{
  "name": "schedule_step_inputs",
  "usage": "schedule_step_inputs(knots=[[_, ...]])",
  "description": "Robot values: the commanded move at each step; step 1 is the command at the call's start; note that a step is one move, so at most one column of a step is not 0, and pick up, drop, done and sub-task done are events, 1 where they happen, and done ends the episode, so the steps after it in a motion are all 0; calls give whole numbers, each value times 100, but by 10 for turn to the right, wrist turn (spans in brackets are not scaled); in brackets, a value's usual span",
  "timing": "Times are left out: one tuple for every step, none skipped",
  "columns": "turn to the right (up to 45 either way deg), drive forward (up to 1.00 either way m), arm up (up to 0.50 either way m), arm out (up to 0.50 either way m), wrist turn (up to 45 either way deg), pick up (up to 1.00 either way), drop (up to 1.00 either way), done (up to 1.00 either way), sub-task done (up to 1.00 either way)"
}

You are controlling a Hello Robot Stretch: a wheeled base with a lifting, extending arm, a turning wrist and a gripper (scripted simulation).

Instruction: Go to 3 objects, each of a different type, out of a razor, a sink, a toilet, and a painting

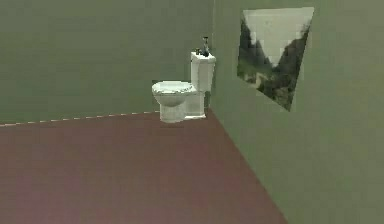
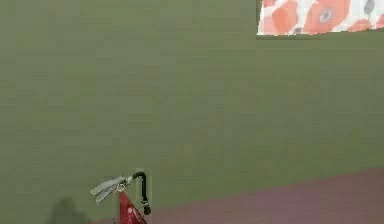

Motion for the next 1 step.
schedule_step_inputs(knots=[[0, 50, 0, 0, 0, 0, 0, 0, 0]])
